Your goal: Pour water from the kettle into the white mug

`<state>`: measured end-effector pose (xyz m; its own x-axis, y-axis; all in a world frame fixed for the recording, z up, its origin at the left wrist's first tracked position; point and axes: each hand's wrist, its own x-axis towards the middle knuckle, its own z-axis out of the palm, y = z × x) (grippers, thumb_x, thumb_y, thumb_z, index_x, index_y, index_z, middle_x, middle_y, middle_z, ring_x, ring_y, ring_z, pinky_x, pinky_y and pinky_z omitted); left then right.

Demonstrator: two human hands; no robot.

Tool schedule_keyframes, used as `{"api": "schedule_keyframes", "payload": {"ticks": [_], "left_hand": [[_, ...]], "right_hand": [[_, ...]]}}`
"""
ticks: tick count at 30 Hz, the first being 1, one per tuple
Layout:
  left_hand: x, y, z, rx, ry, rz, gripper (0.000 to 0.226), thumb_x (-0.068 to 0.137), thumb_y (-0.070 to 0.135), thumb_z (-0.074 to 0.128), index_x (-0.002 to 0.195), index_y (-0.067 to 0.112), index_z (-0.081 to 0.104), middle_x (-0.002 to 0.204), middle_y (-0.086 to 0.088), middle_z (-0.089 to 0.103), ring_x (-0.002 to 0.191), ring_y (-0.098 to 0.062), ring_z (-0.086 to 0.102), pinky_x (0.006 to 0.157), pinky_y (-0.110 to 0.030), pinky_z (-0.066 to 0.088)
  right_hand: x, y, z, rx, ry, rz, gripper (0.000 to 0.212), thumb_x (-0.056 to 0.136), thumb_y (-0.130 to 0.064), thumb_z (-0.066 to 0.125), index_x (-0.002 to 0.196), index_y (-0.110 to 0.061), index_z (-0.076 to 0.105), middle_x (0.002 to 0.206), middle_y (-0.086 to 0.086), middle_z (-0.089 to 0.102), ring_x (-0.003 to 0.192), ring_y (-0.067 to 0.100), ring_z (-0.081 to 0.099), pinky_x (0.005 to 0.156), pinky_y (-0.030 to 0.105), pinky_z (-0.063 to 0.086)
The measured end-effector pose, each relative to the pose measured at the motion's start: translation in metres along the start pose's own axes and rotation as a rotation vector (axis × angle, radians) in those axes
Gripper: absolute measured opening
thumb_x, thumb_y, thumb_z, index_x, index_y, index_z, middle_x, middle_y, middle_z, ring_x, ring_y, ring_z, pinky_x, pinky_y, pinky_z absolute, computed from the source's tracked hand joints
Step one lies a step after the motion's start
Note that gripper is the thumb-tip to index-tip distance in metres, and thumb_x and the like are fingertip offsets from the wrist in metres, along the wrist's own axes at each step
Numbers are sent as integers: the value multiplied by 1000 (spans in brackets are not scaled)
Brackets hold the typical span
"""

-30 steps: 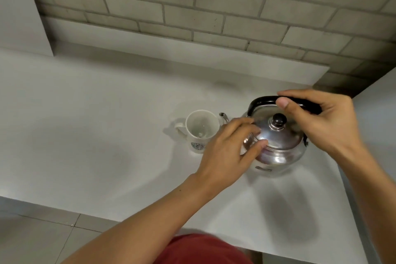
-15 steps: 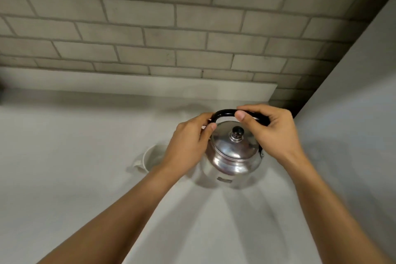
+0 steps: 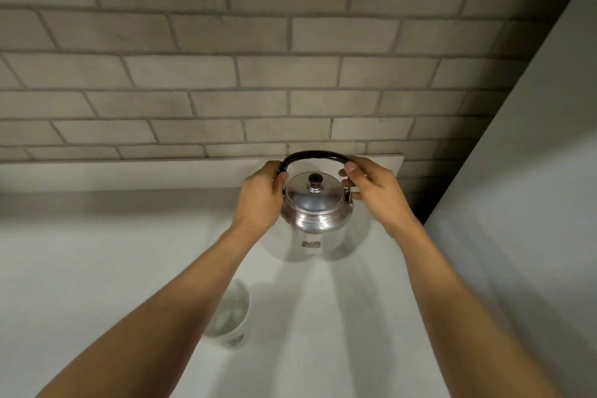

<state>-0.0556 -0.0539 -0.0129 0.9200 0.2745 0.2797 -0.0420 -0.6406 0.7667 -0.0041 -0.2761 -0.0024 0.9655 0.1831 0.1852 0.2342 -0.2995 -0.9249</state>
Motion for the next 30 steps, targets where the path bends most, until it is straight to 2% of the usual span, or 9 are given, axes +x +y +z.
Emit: {"api": "schedule_keyframes", "payload": {"ticks": [3,8,11,13,19,22,25,28,30], "left_hand": [[22,-11,8,-52,-15,-92,19,107,19,51,115,12,67,98,-4,72,86,-26,66,71,-29,46],[58,-32,16,-84,-49,-196,19,107,22,52,115,19,68,99,0,72,90,-28,71,84,-39,58],[71,-42,23,-90,-77,-192,18,106,21,53,115,19,69,90,12,66,89,-28,71,87,-45,60],[79,-48,27,-87,-100,-186,17,106,21,54,115,17,68,91,11,65,88,-28,70,87,-47,59],[94,-66,41,-58,-142,-157,18,107,20,54,120,14,65,113,-1,69,93,-23,66,83,-33,52],[99,-74,49,-68,-141,-151,20,107,19,53,123,12,64,116,-3,68,95,-23,65,84,-33,52],[102,-77,50,-52,-132,-156,22,107,21,53,126,13,63,120,-6,70,92,-22,66,81,-29,50],[103,-86,48,-75,-163,-207,32,106,25,56,137,18,58,128,-8,69,96,-22,70,81,-26,53],[102,-91,49,-78,-209,-249,53,103,29,61,153,20,44,141,-7,61,120,-27,66,99,-34,53]], "right_hand": [[24,5,10,-32,-20,1,22,100,-41,58,107,-60,66,106,-9,79,105,18,74,101,49,57],[62,26,24,-35,-58,36,28,103,-37,58,127,-37,72,112,-6,78,108,22,73,103,50,55],[76,40,29,-23,-69,45,29,105,-34,57,130,-33,71,112,-4,77,108,24,72,103,50,55],[84,49,33,-22,-68,45,31,106,-33,56,133,-29,70,116,-8,76,113,21,71,106,49,54],[93,71,41,6,-55,65,26,105,-30,56,121,-45,70,115,-11,75,116,19,69,105,50,55],[99,83,44,24,-55,73,28,107,-30,54,130,-32,70,121,-5,75,120,22,68,107,51,53],[103,85,46,22,-63,90,32,108,-31,53,136,-30,67,128,-2,74,123,23,67,108,49,52],[106,89,53,-43,-116,131,43,108,-33,51,151,-30,55,143,0,67,129,21,64,107,36,53],[102,95,53,-81,-141,171,54,107,-38,53,160,-33,41,155,-3,57,132,16,60,100,19,45]]}}
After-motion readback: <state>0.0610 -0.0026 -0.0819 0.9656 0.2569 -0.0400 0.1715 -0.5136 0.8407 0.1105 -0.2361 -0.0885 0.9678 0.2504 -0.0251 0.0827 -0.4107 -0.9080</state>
